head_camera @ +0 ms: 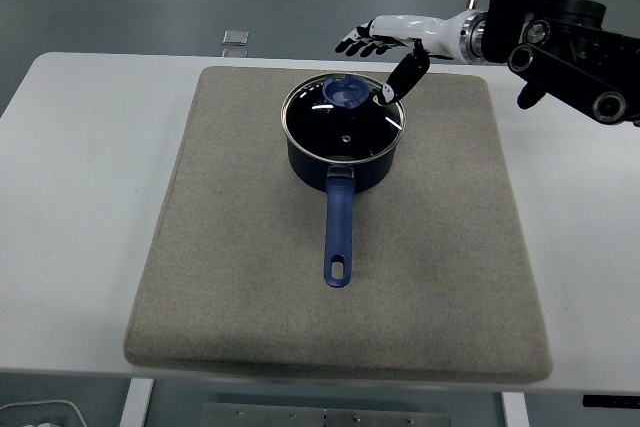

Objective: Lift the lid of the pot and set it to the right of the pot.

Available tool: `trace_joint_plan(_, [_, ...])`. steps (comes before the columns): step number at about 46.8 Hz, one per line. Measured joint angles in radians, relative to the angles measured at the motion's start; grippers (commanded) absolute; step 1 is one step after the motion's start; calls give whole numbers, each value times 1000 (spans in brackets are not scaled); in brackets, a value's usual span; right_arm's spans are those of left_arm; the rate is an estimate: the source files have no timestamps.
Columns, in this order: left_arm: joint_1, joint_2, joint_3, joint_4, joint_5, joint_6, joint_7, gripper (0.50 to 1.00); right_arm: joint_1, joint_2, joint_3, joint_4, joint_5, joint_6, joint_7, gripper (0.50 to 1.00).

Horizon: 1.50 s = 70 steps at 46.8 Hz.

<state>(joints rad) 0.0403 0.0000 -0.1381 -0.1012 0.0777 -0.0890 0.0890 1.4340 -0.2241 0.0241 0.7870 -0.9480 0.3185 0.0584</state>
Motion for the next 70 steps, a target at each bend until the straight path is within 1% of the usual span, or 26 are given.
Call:
trace_joint_plan(8, [0, 0, 0, 0, 0, 0, 0, 1000, 2, 23, -6, 0, -5, 2, 0, 911])
trace_joint_plan(19, [1, 0, 0, 0, 0, 0, 0, 1000, 12, 27, -4, 0, -6, 1, 0, 901])
trace_joint_plan(22, [1, 0, 0, 0, 0, 0, 0, 1000, 13, 35, -4, 0, -6, 0, 0, 891])
trace_joint_plan(25, [1, 0, 0, 0, 0, 0, 0, 1000, 13, 40, -4, 0, -6, -1, 0, 862])
trace_joint_plan(27, [0, 0, 0, 0, 0, 0, 0, 1000, 13, 41, -4, 0, -6, -1, 0, 832])
trace_joint_plan(31, [0, 0, 0, 0, 0, 0, 0, 1000, 13, 47, -4, 0, -6, -1, 0, 799])
trace_joint_plan(34, [0, 0, 0, 0, 0, 0, 0, 1000, 13, 51, -4, 0, -7, 0, 0, 791])
trace_joint_plan(37, [0, 0, 0, 0, 0, 0, 0, 1000, 12, 54, -4, 0, -8, 0, 0, 766])
trace_joint_plan(42, [0, 0, 0, 0, 0, 0, 0, 1000, 11, 54, -18, 0, -9, -3, 0, 756])
trace_joint_plan(46, [0, 0, 0, 0, 0, 0, 0, 1000, 10, 54, -26, 0, -17, -4, 0, 727])
trace_joint_plan(49, [0, 0, 0, 0, 0, 0, 0, 1000, 8, 54, -27, 0, -22, -4, 0, 717])
trace_joint_plan(51, [0, 0, 0, 0, 0, 0, 0, 1000, 8, 54, -27, 0, -24, -4, 0, 699])
trace_joint_plan(55, [0, 0, 0, 0, 0, 0, 0, 1000, 9, 54, -27, 0, -26, -4, 0, 682])
trace_joint_plan(59, [0, 0, 0, 0, 0, 0, 0, 1000, 12, 53, -27, 0, -26, -4, 0, 656])
trace_joint_plan(64, [0, 0, 0, 0, 0, 0, 0, 1000, 15, 52, -27, 0, -26, -3, 0, 648])
trace_joint_plan(70, [0, 0, 0, 0, 0, 0, 0, 1000, 16, 52, -27, 3, -26, -3, 0, 595])
